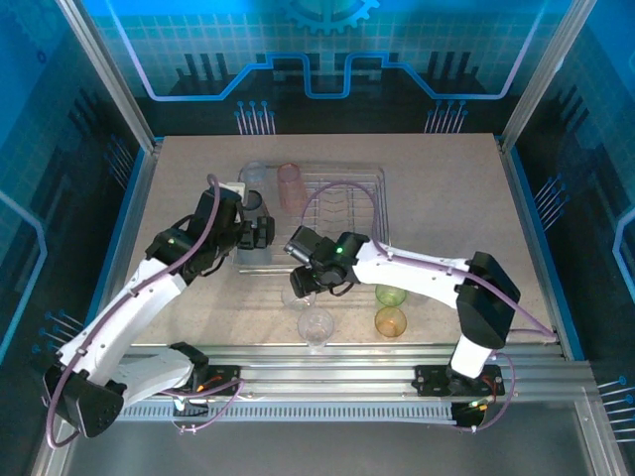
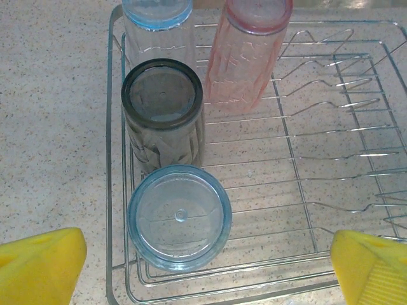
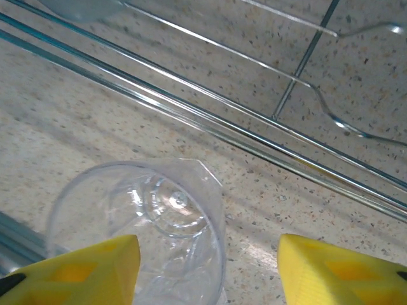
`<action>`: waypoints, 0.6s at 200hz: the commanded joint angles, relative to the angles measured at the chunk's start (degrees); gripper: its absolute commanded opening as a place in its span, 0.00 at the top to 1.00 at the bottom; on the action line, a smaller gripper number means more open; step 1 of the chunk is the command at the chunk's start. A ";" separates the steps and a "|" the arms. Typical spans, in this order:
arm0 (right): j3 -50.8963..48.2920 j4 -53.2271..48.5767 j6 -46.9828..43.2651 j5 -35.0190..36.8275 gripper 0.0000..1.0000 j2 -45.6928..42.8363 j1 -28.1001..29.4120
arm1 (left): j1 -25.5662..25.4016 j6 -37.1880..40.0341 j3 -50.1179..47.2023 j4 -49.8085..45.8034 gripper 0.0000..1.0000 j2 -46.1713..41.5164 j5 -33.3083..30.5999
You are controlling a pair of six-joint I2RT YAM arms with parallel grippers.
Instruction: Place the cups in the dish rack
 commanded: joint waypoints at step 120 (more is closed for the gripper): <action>4.92 -5.29 -2.22 5.03 0.64 5.58 2.38 | 0.54 -2.51 -2.84 1.64 0.01 -1.62 -0.28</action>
